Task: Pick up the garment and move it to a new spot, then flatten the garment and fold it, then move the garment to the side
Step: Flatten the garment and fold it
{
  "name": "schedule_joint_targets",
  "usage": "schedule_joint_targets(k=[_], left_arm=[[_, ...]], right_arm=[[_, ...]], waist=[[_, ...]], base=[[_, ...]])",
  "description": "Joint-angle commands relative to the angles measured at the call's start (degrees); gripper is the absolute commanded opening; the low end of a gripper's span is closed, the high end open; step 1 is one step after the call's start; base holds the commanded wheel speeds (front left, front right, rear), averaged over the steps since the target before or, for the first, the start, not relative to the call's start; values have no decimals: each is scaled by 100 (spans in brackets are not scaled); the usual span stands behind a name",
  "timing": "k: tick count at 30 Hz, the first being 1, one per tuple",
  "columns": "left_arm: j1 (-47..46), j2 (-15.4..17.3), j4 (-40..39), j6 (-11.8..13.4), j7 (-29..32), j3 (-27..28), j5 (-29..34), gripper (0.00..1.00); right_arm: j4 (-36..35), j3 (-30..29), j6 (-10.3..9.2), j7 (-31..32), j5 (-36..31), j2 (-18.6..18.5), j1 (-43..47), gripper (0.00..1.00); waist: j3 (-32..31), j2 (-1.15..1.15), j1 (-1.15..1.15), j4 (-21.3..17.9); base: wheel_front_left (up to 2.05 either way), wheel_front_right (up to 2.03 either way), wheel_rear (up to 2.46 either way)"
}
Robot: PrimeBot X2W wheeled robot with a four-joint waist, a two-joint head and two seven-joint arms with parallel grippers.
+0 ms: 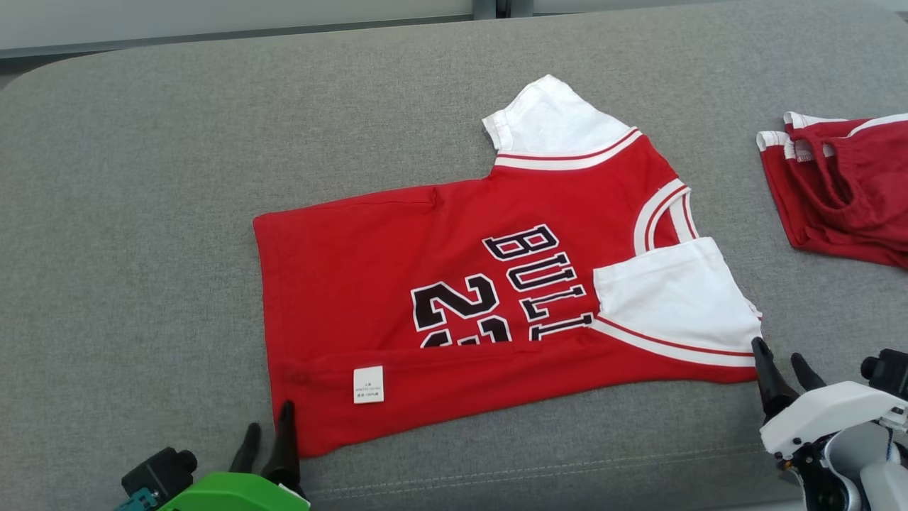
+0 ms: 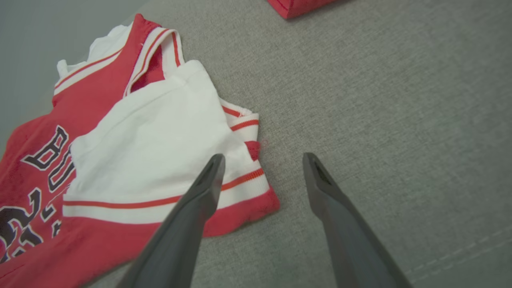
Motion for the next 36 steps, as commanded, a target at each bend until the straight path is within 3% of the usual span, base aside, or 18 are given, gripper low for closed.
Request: schedule_joint_targets(k=[1, 10, 17, 34, 35, 36], left_arm=[[52, 103, -66, 38, -42, 62, 70, 100], [-967, 640, -405, 221, 308, -131, 714, 100], [-2288, 922, 134, 256, 975, -397, 1164, 100], [-3780, 877, 2210, -161, 1340, -556, 1336, 100], [-3817, 864, 2271, -195, 1339, -573, 1344, 96], [-3844, 849, 2324, -217, 1334, -601, 1357, 64]], right_arm=[[-109, -47, -3, -67, 17, -77, 52, 100], [-949, -3, -2, 67, -79, -343, -149, 100], [-1402, 335, -2, 321, -139, -462, -601, 100], [-1397, 973, -2, 342, -3, -680, -1259, 100], [-1386, 977, -2, 342, 2, -698, -1288, 100], [-1382, 988, -2, 341, -5, -721, -1321, 100]], waist=[[-8, 0, 0, -8], [77, 0, 0, -89], [395, 0, 0, -276], [931, 0, 0, -669], [936, 0, 0, -662], [939, 0, 0, -652]], base=[[0, 0, 0], [0, 0, 0], [0, 0, 0], [0, 0, 0], [0, 0, 0], [0, 0, 0]])
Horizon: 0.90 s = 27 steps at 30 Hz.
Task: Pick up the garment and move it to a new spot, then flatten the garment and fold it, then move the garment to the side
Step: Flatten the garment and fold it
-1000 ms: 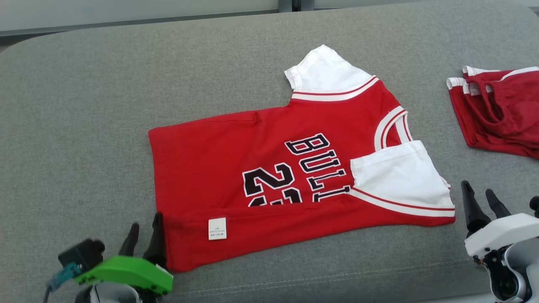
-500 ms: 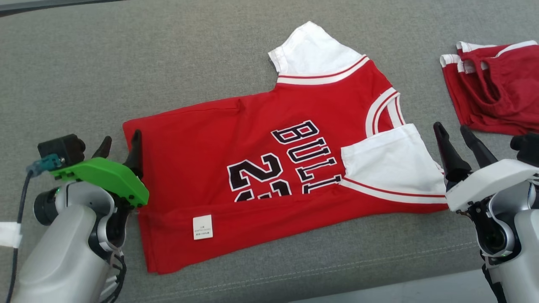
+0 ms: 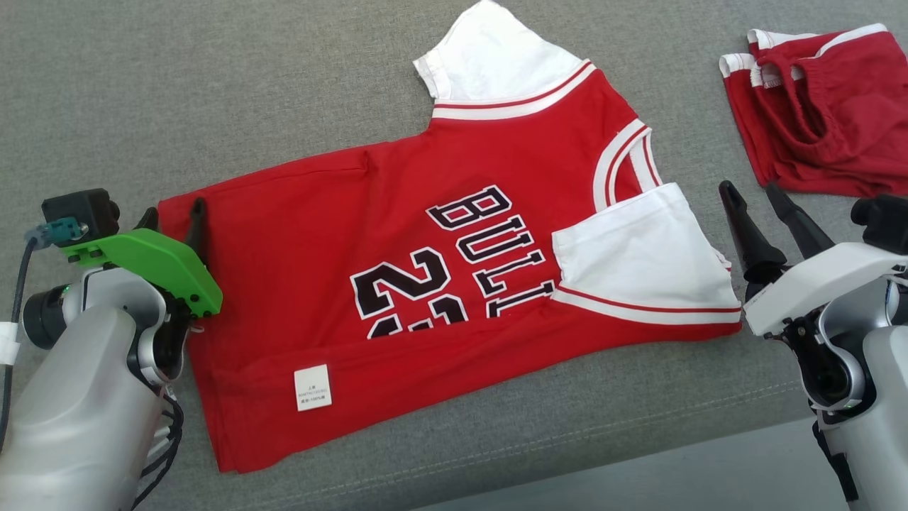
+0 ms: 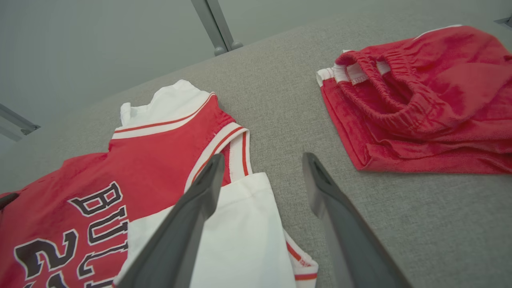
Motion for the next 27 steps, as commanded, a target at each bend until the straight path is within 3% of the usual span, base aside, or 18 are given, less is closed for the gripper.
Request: schedule_joint_targets(k=[1, 3, 10, 17, 27], left_arm=[[-107, -32, 90, -63, -7, -46, 66, 42], [-168, -36, 155, -119, -69, -109, 124, 0], [-410, -158, 96, -316, -308, -306, 344, 0], [-516, -334, -274, -350, -596, -365, 426, 0], [-727, -922, -936, -291, -872, -662, 613, 0]], right_arm=[[17, 25, -1, -27, 15, -56, -131, 100], [15, 81, -1, -10, -12, -76, -199, 100], [250, 262, -1, 251, -272, -222, -968, 100], [831, 444, -1, 718, -662, -264, -2200, 100], [2531, 840, -1, 1450, -1334, -401, -4134, 100]], waist=[[8, 0, 0, 19], [11, 0, 0, 47], [134, 0, 0, 305], [368, 0, 0, 742], [990, 0, 0, 1741]], base=[[0, 0, 0], [0, 0, 0], [0, 0, 0], [0, 0, 0], [0, 0, 0]])
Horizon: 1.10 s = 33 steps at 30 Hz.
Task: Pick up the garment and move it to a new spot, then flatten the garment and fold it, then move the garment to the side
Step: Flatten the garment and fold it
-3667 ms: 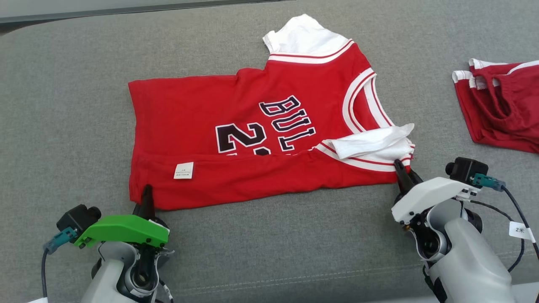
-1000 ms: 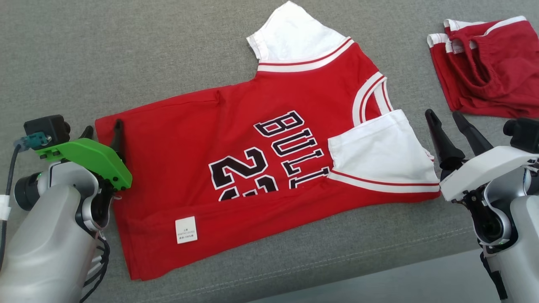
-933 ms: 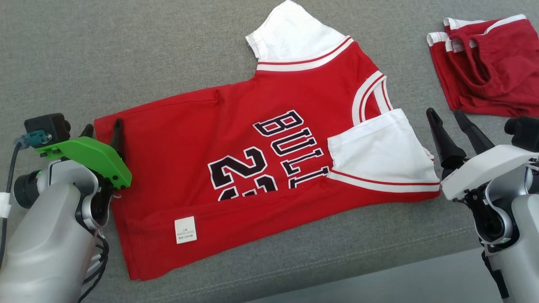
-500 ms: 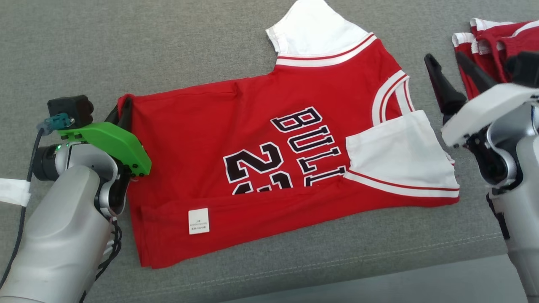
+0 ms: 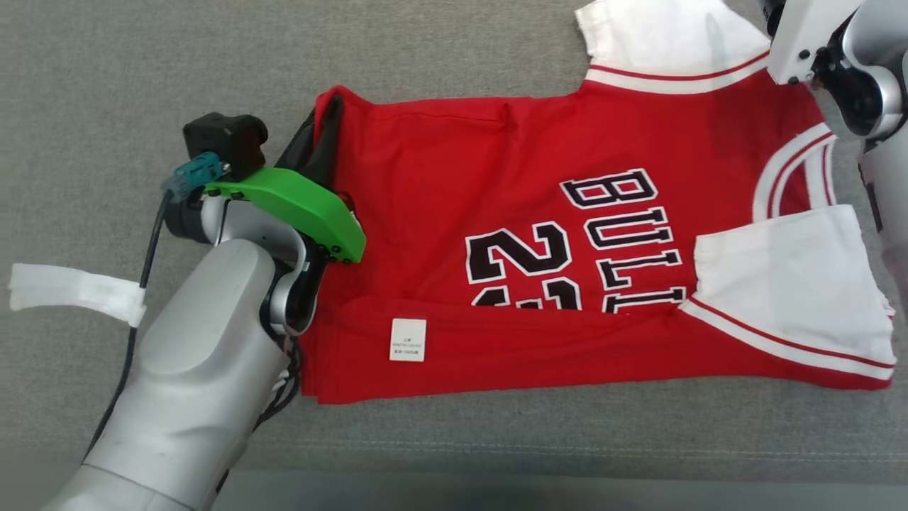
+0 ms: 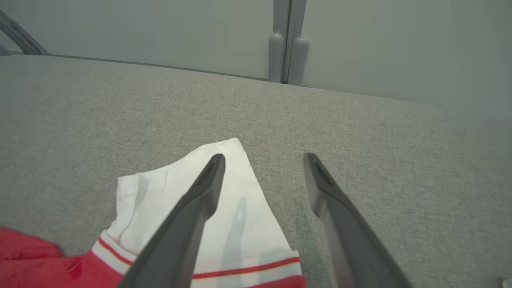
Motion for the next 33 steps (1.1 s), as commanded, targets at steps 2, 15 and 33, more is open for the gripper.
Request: schedule_joint_targets(k=[2, 15, 33], left_arm=[[-157, -146, -38, -12, -42, -59, 58, 0], [-620, -738, 389, -184, -261, -349, 135, 0], [-720, -633, 898, -426, -394, -226, -73, 0]], right_arm=[[325, 24, -1, 98, -137, -55, -277, 100], [2115, 69, -2, 253, -823, -71, -1357, 100], [2594, 265, -5, -457, -585, 211, -1433, 0]], waist=[[481, 0, -1, 630], [759, 0, -1, 1146], [437, 0, -1, 777]], base=[[0, 0, 0], [0, 0, 0], [0, 0, 0]])
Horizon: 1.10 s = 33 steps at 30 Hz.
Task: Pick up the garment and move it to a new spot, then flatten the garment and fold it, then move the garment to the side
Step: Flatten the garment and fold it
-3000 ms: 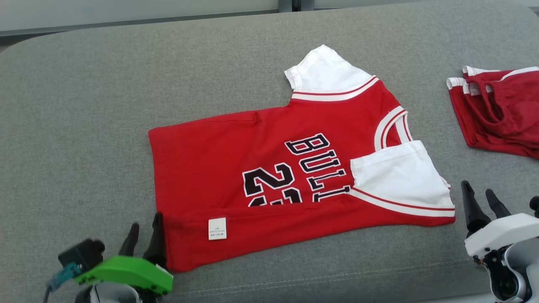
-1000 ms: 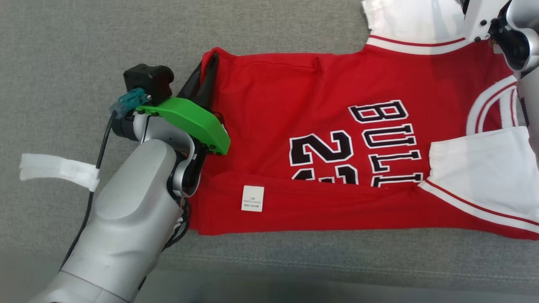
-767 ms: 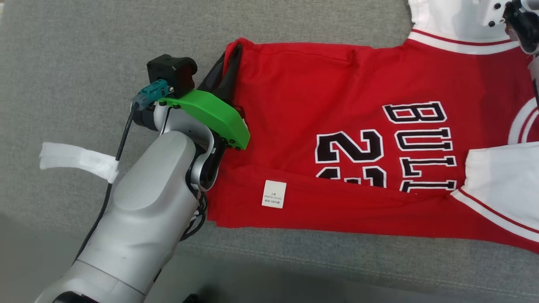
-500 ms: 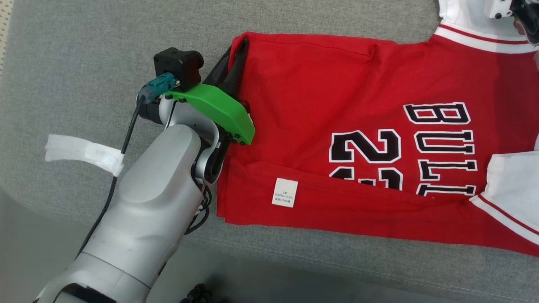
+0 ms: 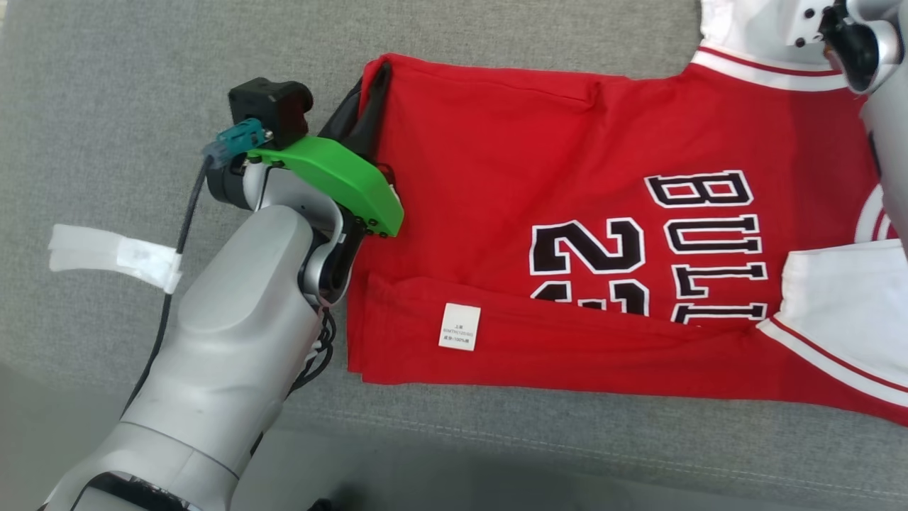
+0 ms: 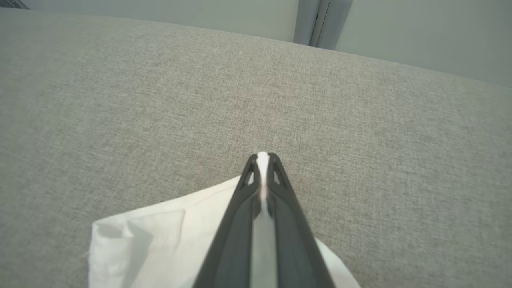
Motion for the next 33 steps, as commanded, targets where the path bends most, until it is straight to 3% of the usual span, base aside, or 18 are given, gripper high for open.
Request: schedule_joint_targets(k=[1, 8, 19, 27, 33], left_arm=[[32, 63, 35, -54, -50, 65, -59, 0], [371, 294, 170, -197, -155, 256, -281, 0], [1123, 699, -295, -165, -274, 480, -431, 0], [1932, 941, -1100, -67, -326, 597, -354, 0], [2647, 1101, -1857, 52, -348, 831, -277, 0]], right_arm=[[-3, -9, -9, -136, 117, 49, 94, 0], [-373, 258, -9, -659, 794, 57, 575, 0], [-1821, 652, -8, -1078, 2197, -478, 1894, 0], [-3237, 392, -7, -1263, 2769, -849, 3339, 0], [-4281, -46, -7, -1182, 2795, -843, 4549, 0]], waist=[[-165, 0, -1, -151], [-646, 0, -1, -522], [-1367, 0, -1, -1007], [-1753, 0, -1, -1197], [-1887, 0, -1, -1321]], base=[[0, 0, 0], [0, 0, 0], [0, 0, 0], [0, 0, 0], [0, 0, 0]])
